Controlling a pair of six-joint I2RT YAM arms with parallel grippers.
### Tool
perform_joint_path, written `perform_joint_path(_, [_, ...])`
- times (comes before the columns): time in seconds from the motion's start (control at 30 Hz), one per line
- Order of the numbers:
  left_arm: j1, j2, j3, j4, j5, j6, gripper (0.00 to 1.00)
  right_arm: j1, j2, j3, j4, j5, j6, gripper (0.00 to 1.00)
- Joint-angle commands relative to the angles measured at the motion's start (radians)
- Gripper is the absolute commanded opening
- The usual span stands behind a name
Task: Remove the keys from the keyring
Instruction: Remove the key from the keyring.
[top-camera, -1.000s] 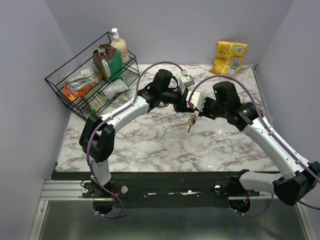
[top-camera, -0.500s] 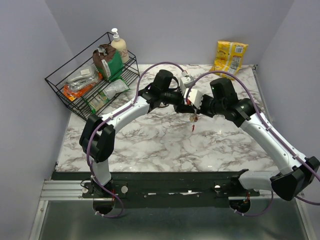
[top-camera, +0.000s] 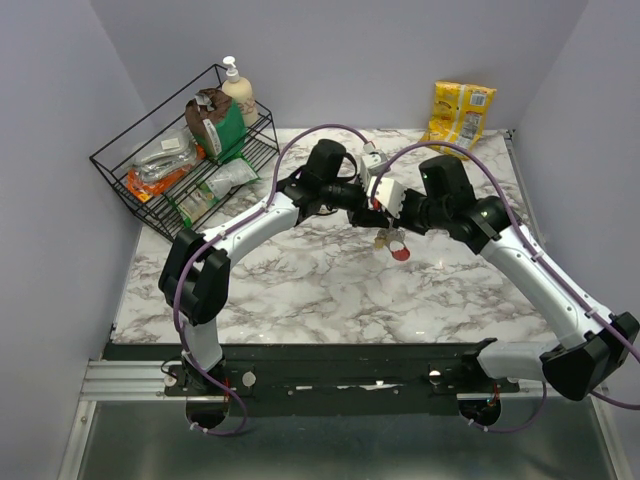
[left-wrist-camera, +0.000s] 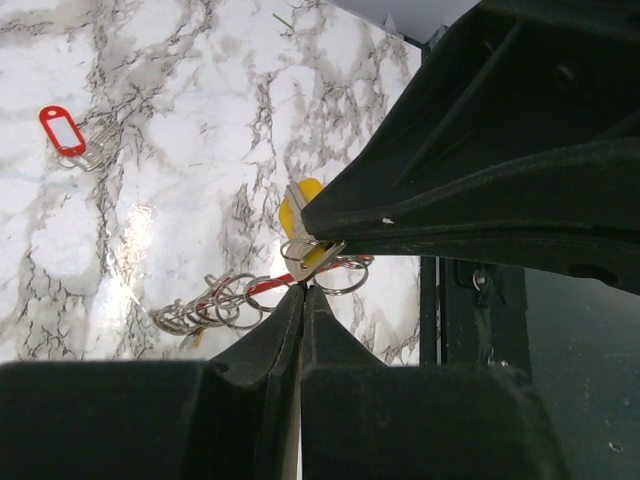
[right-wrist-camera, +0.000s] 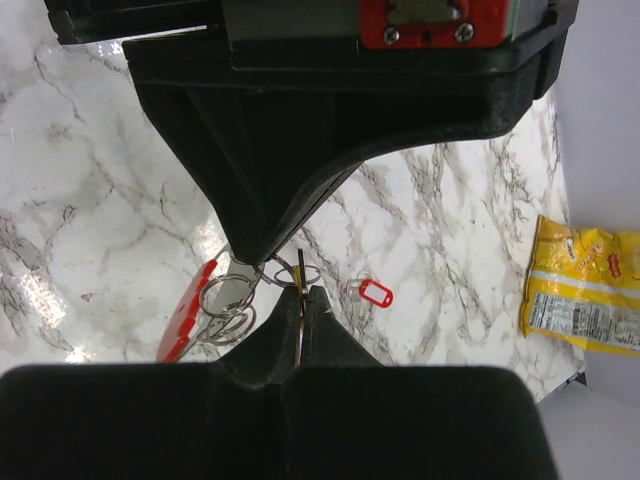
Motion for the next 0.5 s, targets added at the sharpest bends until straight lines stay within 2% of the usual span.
perform_joint_path(0.0, [-0.001, -0.023, 0.005, 0.027, 0.103, -0.028, 0.16, 0.010, -0.035, 0.009, 0.041, 0.017, -0.011, 0.01])
perform_joint_path(0.1, [0.012, -0.029, -0.014, 0.095, 0.188, -0.093, 0.20, 0.010, -0.043, 0.003, 0.043, 0.017, -0.022, 0.01])
perform_joint_path(0.23, [0.031, -0.040, -0.070, 0.292, 0.288, -0.218, 0.24, 0.010, -0.049, -0.005, 0.043, 0.019, -0.034, 0.01])
perform_joint_path(0.33, [0.062, -0.053, -0.137, 0.484, 0.363, -0.436, 0.27, 0.010, -0.055, -0.007, 0.041, 0.019, -0.046, 0.01])
perform_joint_path(0.37, [0.077, -0.058, -0.165, 0.729, 0.379, -0.529, 0.28, 0.010, -0.058, -0.007, 0.039, 0.014, -0.051, 0.01])
perform_joint_path(0.4, [0.088, -0.055, -0.197, 0.897, 0.402, -0.773, 0.30, 0.010, -0.061, -0.007, 0.036, 0.011, -0.062, 0.01])
perform_joint_path(0.43, [0.097, -0.049, -0.253, 1.076, 0.403, -0.888, 0.31, 0.010, -0.063, -0.008, 0.036, 0.007, -0.066, 0.01])
perform_joint_path(0.47, [0.104, -0.034, -0.271, 1.380, 0.402, -0.980, 0.32, 0.010, -0.069, -0.008, 0.035, -0.001, -0.071, 0.01])
